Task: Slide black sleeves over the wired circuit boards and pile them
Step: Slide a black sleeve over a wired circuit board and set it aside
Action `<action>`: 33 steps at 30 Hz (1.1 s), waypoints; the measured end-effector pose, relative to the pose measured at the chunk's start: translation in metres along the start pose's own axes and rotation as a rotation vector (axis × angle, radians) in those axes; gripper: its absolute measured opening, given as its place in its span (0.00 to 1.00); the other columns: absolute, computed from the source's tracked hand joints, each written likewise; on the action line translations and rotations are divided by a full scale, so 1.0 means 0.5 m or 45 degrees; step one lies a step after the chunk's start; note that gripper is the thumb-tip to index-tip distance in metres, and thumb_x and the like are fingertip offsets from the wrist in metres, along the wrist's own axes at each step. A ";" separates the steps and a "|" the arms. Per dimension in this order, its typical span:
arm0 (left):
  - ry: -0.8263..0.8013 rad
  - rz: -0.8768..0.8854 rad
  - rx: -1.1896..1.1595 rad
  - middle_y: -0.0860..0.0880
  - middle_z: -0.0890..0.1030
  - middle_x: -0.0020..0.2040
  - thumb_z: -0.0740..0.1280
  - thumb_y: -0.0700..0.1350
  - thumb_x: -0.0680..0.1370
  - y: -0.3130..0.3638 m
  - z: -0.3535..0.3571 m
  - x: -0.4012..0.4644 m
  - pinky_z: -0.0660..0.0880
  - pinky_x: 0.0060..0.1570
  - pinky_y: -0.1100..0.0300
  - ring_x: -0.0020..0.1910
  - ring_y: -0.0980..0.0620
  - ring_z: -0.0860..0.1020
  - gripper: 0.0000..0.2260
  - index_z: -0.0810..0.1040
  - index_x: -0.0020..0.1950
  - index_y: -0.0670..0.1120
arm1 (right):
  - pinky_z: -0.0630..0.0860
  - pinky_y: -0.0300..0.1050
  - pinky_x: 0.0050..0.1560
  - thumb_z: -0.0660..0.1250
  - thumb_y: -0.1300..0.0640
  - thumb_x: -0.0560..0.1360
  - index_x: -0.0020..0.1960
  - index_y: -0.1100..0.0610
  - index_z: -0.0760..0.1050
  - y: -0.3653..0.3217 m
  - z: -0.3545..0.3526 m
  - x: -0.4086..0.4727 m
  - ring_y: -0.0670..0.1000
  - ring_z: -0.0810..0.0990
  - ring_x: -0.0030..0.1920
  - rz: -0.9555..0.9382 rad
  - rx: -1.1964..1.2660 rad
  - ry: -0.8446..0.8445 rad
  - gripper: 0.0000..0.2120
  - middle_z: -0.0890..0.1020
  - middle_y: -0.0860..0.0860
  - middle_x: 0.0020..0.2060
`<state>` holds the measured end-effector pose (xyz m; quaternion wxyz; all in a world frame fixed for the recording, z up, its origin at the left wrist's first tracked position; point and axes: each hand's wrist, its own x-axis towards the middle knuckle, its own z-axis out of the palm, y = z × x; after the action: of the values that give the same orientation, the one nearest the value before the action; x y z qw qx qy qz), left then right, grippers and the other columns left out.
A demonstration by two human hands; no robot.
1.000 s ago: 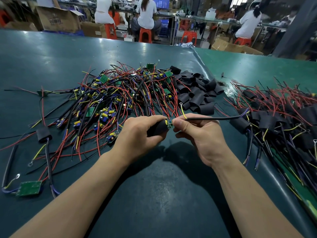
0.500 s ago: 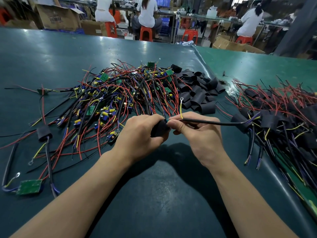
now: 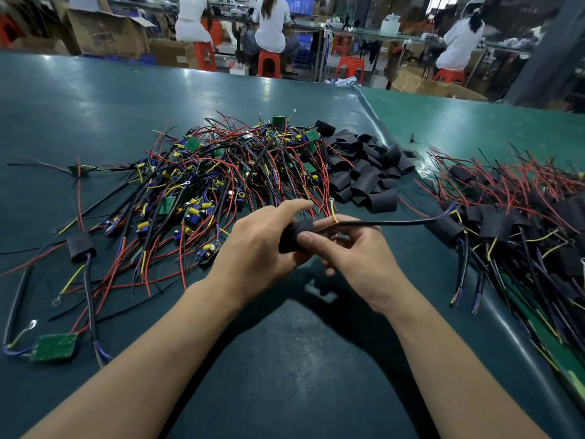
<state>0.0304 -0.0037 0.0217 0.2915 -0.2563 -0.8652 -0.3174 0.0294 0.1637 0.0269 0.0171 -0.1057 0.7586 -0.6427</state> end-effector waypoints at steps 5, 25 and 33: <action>0.226 0.104 0.215 0.44 0.81 0.56 0.74 0.55 0.72 -0.008 -0.003 0.006 0.74 0.55 0.50 0.52 0.43 0.76 0.28 0.77 0.66 0.40 | 0.69 0.36 0.22 0.74 0.58 0.73 0.41 0.53 0.80 -0.008 -0.020 0.008 0.45 0.74 0.23 -0.107 0.215 0.269 0.04 0.80 0.49 0.26; -0.126 -0.827 0.892 0.42 0.77 0.60 0.62 0.53 0.79 -0.079 -0.002 -0.004 0.68 0.55 0.47 0.60 0.39 0.72 0.15 0.77 0.60 0.45 | 0.77 0.37 0.28 0.65 0.62 0.79 0.48 0.61 0.76 0.004 -0.122 0.039 0.50 0.83 0.29 0.127 0.809 0.927 0.03 0.85 0.53 0.32; 0.061 -0.860 0.649 0.41 0.81 0.53 0.64 0.40 0.78 -0.094 -0.027 0.005 0.73 0.49 0.47 0.52 0.38 0.78 0.13 0.78 0.61 0.42 | 0.75 0.39 0.24 0.65 0.62 0.79 0.44 0.58 0.77 0.011 -0.076 0.038 0.52 0.81 0.26 0.061 0.508 0.776 0.05 0.85 0.53 0.32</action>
<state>0.0039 -0.0439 0.0133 0.2452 0.1292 -0.9444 -0.1767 0.0039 0.1978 0.0301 -0.1744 0.1137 0.5910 -0.7794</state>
